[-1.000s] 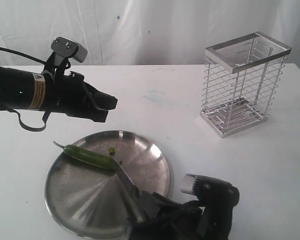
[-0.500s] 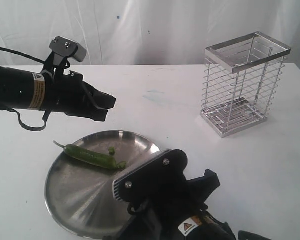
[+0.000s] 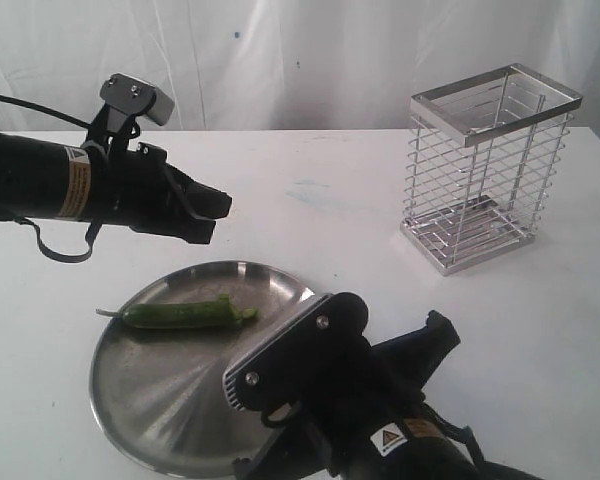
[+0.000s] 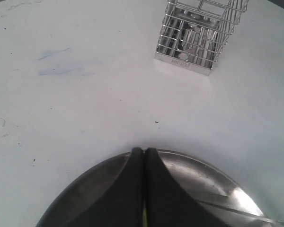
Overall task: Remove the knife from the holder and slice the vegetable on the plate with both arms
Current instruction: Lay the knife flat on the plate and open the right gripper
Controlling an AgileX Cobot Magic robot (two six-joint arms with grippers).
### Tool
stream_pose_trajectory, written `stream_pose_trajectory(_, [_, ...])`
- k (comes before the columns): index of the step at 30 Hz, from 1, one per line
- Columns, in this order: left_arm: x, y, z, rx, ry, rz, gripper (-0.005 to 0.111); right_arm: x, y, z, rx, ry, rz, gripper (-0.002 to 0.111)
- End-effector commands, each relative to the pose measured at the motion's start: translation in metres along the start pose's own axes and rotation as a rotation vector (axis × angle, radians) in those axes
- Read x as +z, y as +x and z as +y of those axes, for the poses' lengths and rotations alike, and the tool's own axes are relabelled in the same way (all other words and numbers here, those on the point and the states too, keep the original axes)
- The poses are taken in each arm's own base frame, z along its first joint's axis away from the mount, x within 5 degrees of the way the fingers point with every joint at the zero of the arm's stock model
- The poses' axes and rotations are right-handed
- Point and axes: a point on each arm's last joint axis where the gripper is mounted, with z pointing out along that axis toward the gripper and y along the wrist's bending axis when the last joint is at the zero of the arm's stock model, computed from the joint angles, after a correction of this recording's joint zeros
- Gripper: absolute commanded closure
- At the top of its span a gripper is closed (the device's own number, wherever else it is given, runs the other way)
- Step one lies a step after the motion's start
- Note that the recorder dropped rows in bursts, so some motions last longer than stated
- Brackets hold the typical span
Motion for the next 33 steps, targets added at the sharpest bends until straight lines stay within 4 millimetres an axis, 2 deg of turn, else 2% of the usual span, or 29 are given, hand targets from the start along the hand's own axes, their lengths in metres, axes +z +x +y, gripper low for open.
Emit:
stream_pose_trajectory(1, [0.003,0.006,-0.001,0.011,0.006,0.028,0.107,-0.001,-0.004,0.002,-0.035,-0.029,-0.021,0.108])
stream_pose_trajectory(6, [0.006,0.009,0.000,0.009,0.011,0.040,0.107,-0.002,-0.009,0.010,-0.198,-0.108,-0.089,0.108])
stream_pose_trajectory(12, [0.006,0.009,0.000,0.009,0.011,0.040,0.107,-0.003,-0.003,0.021,-0.461,-0.233,-0.071,0.108])
stream_pose_trajectory(17, [0.006,0.009,0.000,0.009,0.015,0.040,0.107,0.000,0.001,0.023,-0.514,-0.223,-0.058,0.108])
stream_pose_trajectory(20, [0.006,0.009,0.000,0.009,0.015,0.040,0.107,0.004,0.010,0.023,-0.602,-0.204,-0.027,0.108])
stream_pose_trajectory(26, [0.006,0.009,-0.001,0.007,0.020,0.039,0.107,0.016,0.022,0.020,-0.786,-0.069,-0.002,0.108])
stream_pose_trajectory(33, [0.006,0.009,-0.002,0.006,0.034,0.037,0.107,0.030,0.045,0.030,-0.927,-0.089,0.078,0.108])
